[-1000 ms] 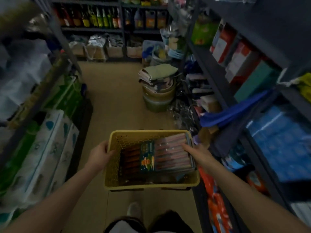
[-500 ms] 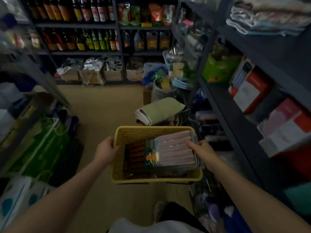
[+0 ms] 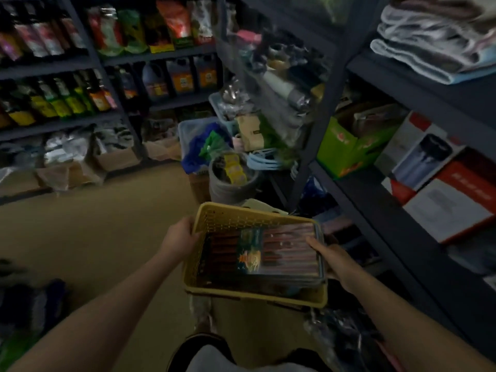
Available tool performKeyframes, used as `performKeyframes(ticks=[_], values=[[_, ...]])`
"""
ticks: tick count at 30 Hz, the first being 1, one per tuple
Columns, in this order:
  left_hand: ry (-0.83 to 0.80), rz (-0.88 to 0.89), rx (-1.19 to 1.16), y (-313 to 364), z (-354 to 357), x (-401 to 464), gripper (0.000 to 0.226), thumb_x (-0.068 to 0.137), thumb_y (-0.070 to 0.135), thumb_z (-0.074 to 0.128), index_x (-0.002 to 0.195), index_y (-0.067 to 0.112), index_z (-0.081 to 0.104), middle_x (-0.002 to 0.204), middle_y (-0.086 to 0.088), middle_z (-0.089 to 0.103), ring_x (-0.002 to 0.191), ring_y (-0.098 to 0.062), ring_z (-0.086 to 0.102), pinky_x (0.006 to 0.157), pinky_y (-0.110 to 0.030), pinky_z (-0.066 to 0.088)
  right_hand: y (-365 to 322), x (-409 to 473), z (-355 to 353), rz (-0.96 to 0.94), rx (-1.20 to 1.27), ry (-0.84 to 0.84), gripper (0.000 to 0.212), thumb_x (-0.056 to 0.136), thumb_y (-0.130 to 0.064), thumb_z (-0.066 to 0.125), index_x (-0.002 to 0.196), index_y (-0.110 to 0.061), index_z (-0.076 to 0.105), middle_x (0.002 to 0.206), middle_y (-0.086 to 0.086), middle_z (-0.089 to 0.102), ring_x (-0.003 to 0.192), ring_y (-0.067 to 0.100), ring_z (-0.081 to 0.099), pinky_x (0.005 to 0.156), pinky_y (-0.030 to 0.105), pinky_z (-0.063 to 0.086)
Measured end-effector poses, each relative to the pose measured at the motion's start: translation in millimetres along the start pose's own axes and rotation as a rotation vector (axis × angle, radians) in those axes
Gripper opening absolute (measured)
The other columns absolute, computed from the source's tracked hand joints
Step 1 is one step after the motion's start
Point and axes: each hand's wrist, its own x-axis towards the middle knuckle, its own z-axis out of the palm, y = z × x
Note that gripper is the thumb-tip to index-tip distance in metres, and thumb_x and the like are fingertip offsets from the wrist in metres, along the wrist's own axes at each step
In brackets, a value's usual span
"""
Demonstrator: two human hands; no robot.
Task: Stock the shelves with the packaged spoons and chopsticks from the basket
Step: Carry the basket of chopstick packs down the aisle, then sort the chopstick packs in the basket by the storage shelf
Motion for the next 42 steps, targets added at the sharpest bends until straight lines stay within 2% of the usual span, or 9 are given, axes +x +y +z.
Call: performKeyframes(ticks=[5, 9, 16, 20, 23, 27, 30, 33, 42], values=[[-0.193, 0.158, 0.055, 25, -30, 122, 0.022, 0.092, 0.024, 0.049, 0.112, 0.015, 0.052, 0.093, -0.001, 0.056, 0.085, -0.019, 0.056, 0.071, -0.031, 0.043, -47, 46, 35, 0.079, 0.205, 0.172, 0.043, 0.083, -0.048, 0.062, 0.113, -0.017, 0.061, 0.107, 0.005, 0.065, 0.087, 0.017, 0.062, 0.069, 0.03, 0.051], [-0.256, 0.19, 0.188, 43, -32, 185, 0.013, 0.094, 0.028, 0.043, 0.093, 0.017, 0.048, 0.073, 0.002, 0.052, 0.071, -0.016, 0.053, 0.06, -0.027, 0.04, -73, 83, 44, 0.127, 0.28, 0.245, 0.048, 0.082, -0.048, 0.063, 0.115, -0.013, 0.063, 0.119, 0.012, 0.063, 0.097, 0.025, 0.063, 0.089, 0.038, 0.048], [-0.377, 0.237, 0.257, 66, -12, 260, 0.009, 0.091, 0.022, 0.047, 0.095, 0.014, 0.05, 0.086, -0.005, 0.057, 0.073, -0.018, 0.051, 0.066, -0.029, 0.04, -92, 119, 41, 0.167, 0.453, 0.298, 0.032, 0.088, -0.034, 0.062, 0.111, -0.013, 0.061, 0.096, 0.005, 0.064, 0.075, 0.014, 0.059, 0.057, 0.024, 0.043], [-0.482, 0.238, 0.268, 75, 11, 305, 0.009, 0.091, 0.015, 0.047, 0.083, 0.018, 0.043, 0.076, -0.002, 0.05, 0.075, -0.024, 0.052, 0.064, -0.031, 0.037, -84, 140, 56, 0.22, 0.5, 0.359, 0.009, 0.089, -0.031, 0.06, 0.089, -0.022, 0.059, 0.087, 0.004, 0.062, 0.075, 0.019, 0.059, 0.076, 0.036, 0.052], [-0.553, 0.274, 0.291, 81, 29, 348, 0.012, 0.092, 0.016, 0.046, 0.084, 0.02, 0.038, 0.073, -0.003, 0.046, 0.063, -0.018, 0.046, 0.057, -0.032, 0.035, -61, 157, 90, 0.294, 0.45, 0.437, 0.024, 0.079, -0.038, 0.072, 0.096, -0.023, 0.064, 0.092, 0.006, 0.067, 0.086, 0.025, 0.064, 0.074, 0.037, 0.055], [-0.619, 0.392, 0.319, 92, 44, 407, 0.008, 0.093, 0.014, 0.044, 0.099, 0.018, 0.04, 0.076, -0.007, 0.048, 0.063, -0.022, 0.047, 0.052, -0.031, 0.032, -83, 179, 140, 0.293, 0.484, 0.673, 0.029, 0.073, -0.004, 0.077, 0.096, -0.009, 0.06, 0.088, 0.003, 0.064, 0.093, 0.027, 0.06, 0.084, 0.039, 0.05], [-0.648, 0.474, 0.266, 93, 43, 437, 0.01, 0.095, 0.013, 0.042, 0.102, 0.02, 0.04, 0.07, -0.002, 0.046, 0.061, -0.023, 0.046, 0.052, -0.031, 0.031, -115, 194, 153, 0.311, 0.429, 0.806, 0.04, 0.067, -0.031, 0.082, 0.093, -0.012, 0.057, 0.091, 0.015, 0.064, 0.092, 0.03, 0.062, 0.082, 0.044, 0.053], [-0.529, 0.485, 0.249, 94, 40, 459, 0.009, 0.095, 0.013, 0.043, 0.103, 0.014, 0.047, 0.067, -0.001, 0.047, 0.056, -0.017, 0.045, 0.048, -0.03, 0.031, -104, 225, 160, 0.336, 0.364, 0.786, 0.097, 0.035, -0.082, 0.07, 0.104, -0.015, 0.058, 0.098, 0.005, 0.068, 0.089, 0.025, 0.068, 0.074, 0.045, 0.059], [-0.488, 0.684, 0.414, 89, 56, 509, 0.028, 0.09, 0.008, 0.046, 0.117, 0.001, 0.048, 0.102, -0.02, 0.06, 0.092, -0.035, 0.058, 0.071, -0.038, 0.043, -110, 279, 160, 0.34, 0.364, 0.85, 0.1, 0.05, -0.073, 0.07, 0.125, -0.012, 0.046, 0.121, 0.008, 0.054, 0.11, 0.028, 0.057, 0.089, 0.042, 0.051]])
